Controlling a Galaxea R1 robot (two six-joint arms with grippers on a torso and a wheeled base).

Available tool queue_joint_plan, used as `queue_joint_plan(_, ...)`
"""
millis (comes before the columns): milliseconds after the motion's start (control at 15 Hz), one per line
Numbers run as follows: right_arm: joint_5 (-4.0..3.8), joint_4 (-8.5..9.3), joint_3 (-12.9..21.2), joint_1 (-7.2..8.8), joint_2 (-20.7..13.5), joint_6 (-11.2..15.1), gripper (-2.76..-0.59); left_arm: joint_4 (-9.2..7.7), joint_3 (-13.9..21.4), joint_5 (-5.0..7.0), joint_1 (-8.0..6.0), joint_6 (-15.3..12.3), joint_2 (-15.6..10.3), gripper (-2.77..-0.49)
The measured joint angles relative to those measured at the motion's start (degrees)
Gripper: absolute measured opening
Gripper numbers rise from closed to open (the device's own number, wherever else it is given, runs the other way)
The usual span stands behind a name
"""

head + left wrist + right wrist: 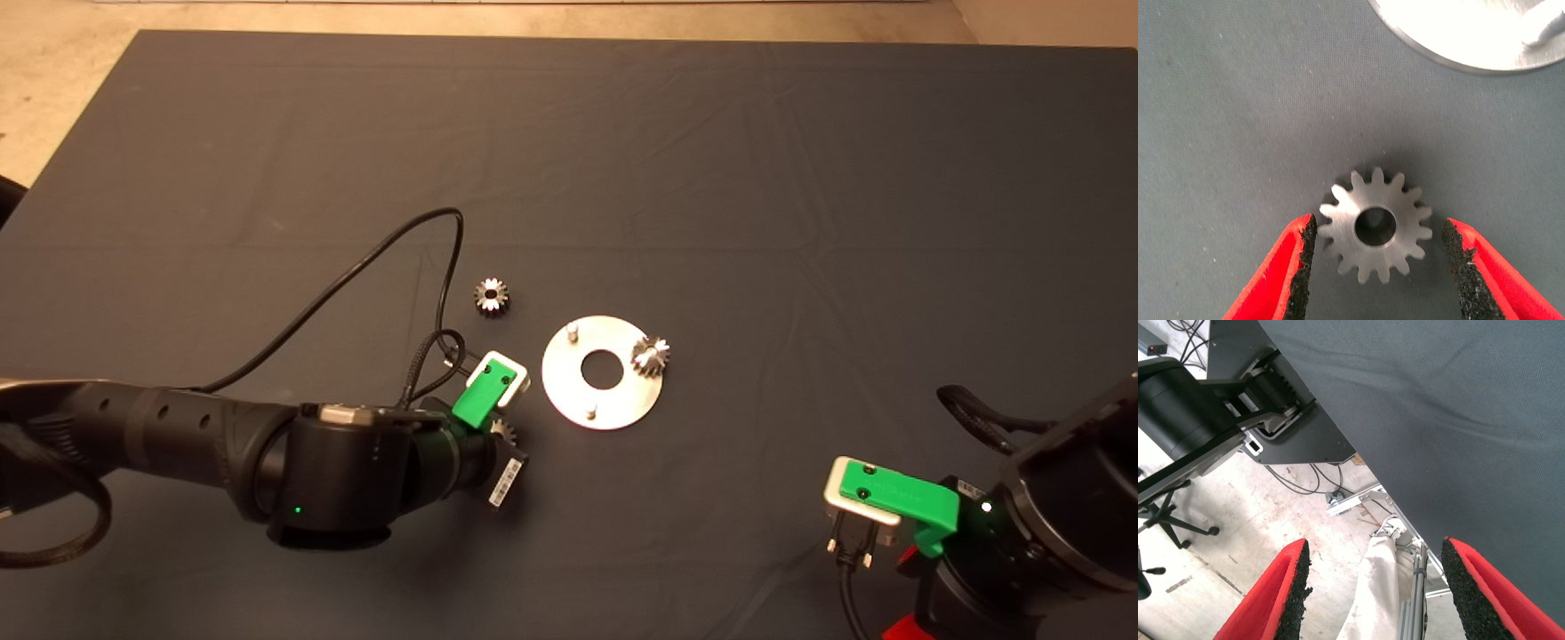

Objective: Install three planetary gears onto the carrier pins

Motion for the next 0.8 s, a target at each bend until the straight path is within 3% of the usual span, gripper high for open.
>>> queue_joint_plan(333, 0.00, 0.00, 0.00, 0.11, 0.00, 0.00, -1.91, 1.57, -0.78, 0.04, 1.83, 0.76, 0.13, -1.95)
queue_joint_plan(800, 0.00, 0.00, 0.00, 0.11, 0.00, 0.00, -1.91, 2.35, -0.78, 0.10, 2.11, 1.90, 0.00, -2.03)
